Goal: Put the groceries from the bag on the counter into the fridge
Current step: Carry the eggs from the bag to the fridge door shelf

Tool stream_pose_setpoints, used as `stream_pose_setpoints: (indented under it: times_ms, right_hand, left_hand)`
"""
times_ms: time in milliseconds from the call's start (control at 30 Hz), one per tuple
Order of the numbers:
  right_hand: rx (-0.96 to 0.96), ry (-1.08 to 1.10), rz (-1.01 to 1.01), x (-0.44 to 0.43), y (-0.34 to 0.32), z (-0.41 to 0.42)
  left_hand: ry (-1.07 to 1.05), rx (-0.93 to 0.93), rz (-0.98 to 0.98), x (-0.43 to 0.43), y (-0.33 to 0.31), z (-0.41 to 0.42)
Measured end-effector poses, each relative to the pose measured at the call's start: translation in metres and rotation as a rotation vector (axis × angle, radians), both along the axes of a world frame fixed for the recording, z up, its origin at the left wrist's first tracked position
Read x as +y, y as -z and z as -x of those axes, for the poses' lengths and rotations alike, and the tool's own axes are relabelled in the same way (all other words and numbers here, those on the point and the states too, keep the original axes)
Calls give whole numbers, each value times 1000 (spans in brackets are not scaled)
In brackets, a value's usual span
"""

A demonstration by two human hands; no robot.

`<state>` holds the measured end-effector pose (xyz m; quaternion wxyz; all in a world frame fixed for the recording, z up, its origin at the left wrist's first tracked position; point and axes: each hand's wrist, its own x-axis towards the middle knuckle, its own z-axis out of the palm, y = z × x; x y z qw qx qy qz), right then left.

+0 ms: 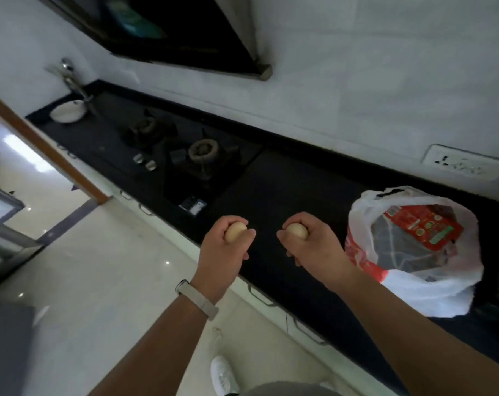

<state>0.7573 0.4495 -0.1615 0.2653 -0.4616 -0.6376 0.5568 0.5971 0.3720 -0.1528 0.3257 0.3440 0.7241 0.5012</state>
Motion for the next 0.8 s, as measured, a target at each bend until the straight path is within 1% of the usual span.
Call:
stream_pose_setpoints:
  times_ms: [167, 300, 433, 567, 800]
  right_hand:
    - [-23, -84, 12, -17, -3, 71]
    - [-42, -108, 12, -36, -5, 145]
    - [-79, -175, 24, -58, -3, 228]
    - [-55, -240, 34, -84, -2, 317]
    - [-30, -465, 17, -144, 0, 442]
  left_hand:
    - [-83, -9, -40, -29, 6, 61]
    - [-148, 46, -75, -56, 2, 132]
    - [-265, -37, -134, -92, 4, 213]
    - [-369, -145, -143, -135, 12, 284]
    - [-572, -175, -193, -213, 18, 377]
